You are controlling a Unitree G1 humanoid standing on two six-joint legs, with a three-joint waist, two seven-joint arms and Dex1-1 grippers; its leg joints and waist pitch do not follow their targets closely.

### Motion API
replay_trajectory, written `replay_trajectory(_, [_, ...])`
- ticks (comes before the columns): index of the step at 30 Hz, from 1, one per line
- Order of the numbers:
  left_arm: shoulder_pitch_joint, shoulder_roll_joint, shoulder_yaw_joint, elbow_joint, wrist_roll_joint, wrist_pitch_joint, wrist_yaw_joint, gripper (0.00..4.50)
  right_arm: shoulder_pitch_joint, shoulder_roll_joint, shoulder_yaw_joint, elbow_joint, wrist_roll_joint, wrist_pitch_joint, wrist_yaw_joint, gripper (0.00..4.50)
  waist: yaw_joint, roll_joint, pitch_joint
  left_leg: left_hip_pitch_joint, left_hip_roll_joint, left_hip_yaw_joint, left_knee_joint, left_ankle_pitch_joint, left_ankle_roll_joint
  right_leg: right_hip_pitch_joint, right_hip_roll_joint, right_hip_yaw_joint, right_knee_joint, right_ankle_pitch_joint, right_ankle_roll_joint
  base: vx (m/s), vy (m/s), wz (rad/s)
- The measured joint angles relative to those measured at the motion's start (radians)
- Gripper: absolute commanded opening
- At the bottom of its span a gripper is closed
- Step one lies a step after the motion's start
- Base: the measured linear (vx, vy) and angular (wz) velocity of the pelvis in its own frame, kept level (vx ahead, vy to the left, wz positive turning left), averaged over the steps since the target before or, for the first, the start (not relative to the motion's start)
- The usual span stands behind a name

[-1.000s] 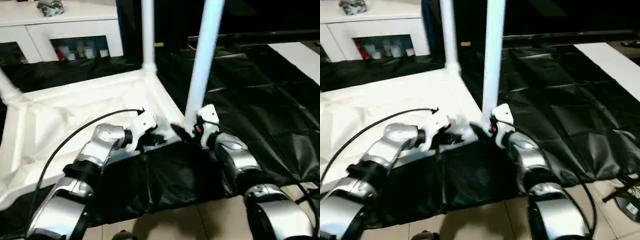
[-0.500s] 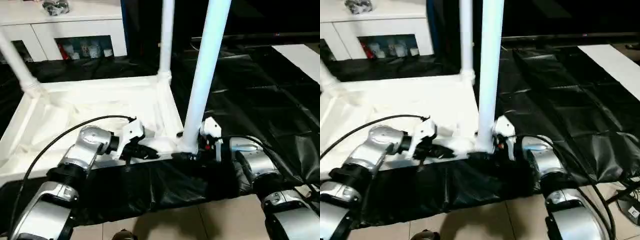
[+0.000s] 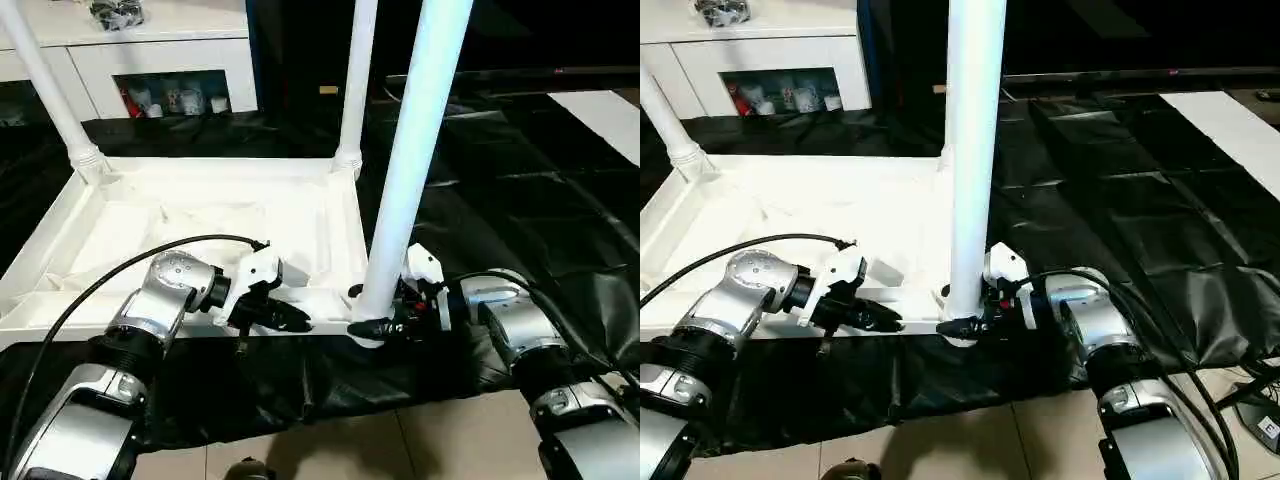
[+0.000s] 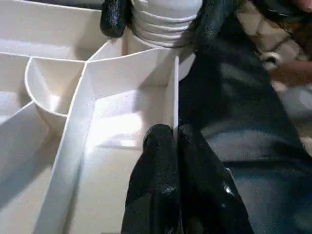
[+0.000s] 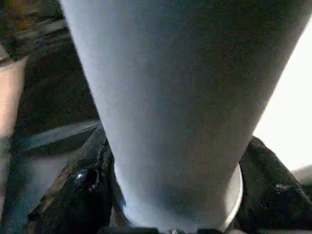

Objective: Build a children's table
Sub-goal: Rotate leg to tighten

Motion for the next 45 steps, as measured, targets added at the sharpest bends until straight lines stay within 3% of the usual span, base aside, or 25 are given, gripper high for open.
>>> replay_trajectory(3, [-0.032,-0.048,0.016,0.034,0.028,0.041,0.142,0.0,-0.028,0.059,-0.053,0.061,-0.008,0.011,-0.257,2.72,-0.01,-0.001,0.0,0.003,0.0,-0.001,-0.002,0.0,0.0,0.0,0.0,0.002,-0.001,0.003,-0.002,0.0,0.0,0.0])
replay_trajectory(8, [-0.046,-0.099,0.025,0.041,0.038,0.079,0.253,0.0,-0.057,0.112,-0.097,0.11,-0.012,0.017,-0.479,2.72,-0.023,-0.001,0.001,0.004,-0.001,-0.001,-0.003,0.0,0.0,-0.001,-0.001,0.003,-0.002,0.006,-0.002,0.0,0.0,0.0])
replay_trajectory(11, [-0.059,-0.158,0.036,0.047,0.067,0.098,0.391,0.0,-0.091,0.172,-0.139,0.162,-0.014,0.004,-0.716,2.72,-0.027,0.0,0.0,0.003,-0.001,-0.001,-0.005,0.0,0.0,-0.002,-0.001,0.003,-0.002,0.008,0.0,0.0,0.0,0.0])
replay_trajectory(12, [-0.06,-0.171,0.035,0.047,0.075,0.099,0.415,0.0,-0.094,0.182,-0.145,0.171,-0.023,-0.012,-0.76,3.28,-0.026,0.001,0.0,0.003,-0.001,-0.001,-0.005,0.0,0.0,-0.002,-0.001,0.003,-0.003,0.008,0.001,0.0,0.0,0.0])
replay_trajectory(16, [-0.06,-0.178,0.032,0.044,0.082,0.097,0.424,0.0,-0.096,0.196,-0.157,0.19,-0.024,-0.046,-0.784,3.42,-0.025,0.003,-0.001,0.002,-0.002,0.0,-0.006,0.0,0.0,-0.001,-0.001,0.003,-0.006,0.007,0.001,0.0,0.0,0.0])
replay_trajectory(17, [-0.059,-0.178,0.032,0.043,0.082,0.093,0.423,0.0,-0.096,0.196,-0.158,0.193,-0.023,-0.052,-0.783,3.68,-0.025,0.003,-0.001,0.002,-0.002,0.0,-0.006,0.0,0.0,-0.001,-0.001,0.003,-0.007,0.007,0.001,0.0,0.0,0.0])
replay_trajectory(23, [-0.033,-0.147,0.029,0.004,0.083,0.072,0.38,0.0,-0.096,0.181,-0.148,0.204,-0.026,-0.09,-0.668,4.24,-0.031,0.004,-0.001,0.001,-0.001,0.0,-0.007,0.0,0.0,-0.003,0.0,0.003,-0.007,0.007,0.002,0.0,0.0,0.0])
replay_trajectory(29, [-0.005,-0.089,0.024,-0.019,0.046,0.024,0.223,0.0,-0.089,0.118,-0.094,0.198,-0.026,-0.116,-0.409,4.24,-0.031,0.005,0.0,-0.002,-0.001,0.001,-0.006,0.0,0.0,-0.004,0.001,0.001,-0.01,0.006,0.003,0.0,0.0,0.0])
replay_trajectory(36, [0.01,-0.029,0.015,-0.024,0.011,0.002,0.063,0.0,-0.048,0.026,-0.022,0.089,-0.019,-0.074,-0.075,4.24,-0.021,0.003,0.001,-0.004,0.0,0.001,-0.004,0.0,0.0,-0.004,0.001,0.001,-0.01,0.006,0.003,0.0,0.0,0.0])
replay_trajectory(45, [0.027,0.001,-0.005,-0.049,-0.007,-0.001,-0.071,0.0,-0.016,-0.035,0.028,0.005,0.011,-0.007,0.156,3.46,0.005,0.0,0.002,-0.003,0.0,0.001,-0.004,0.0,0.001,-0.004,-0.001,0.001,-0.008,0.006,0.003,0.0,0.0,0.0])
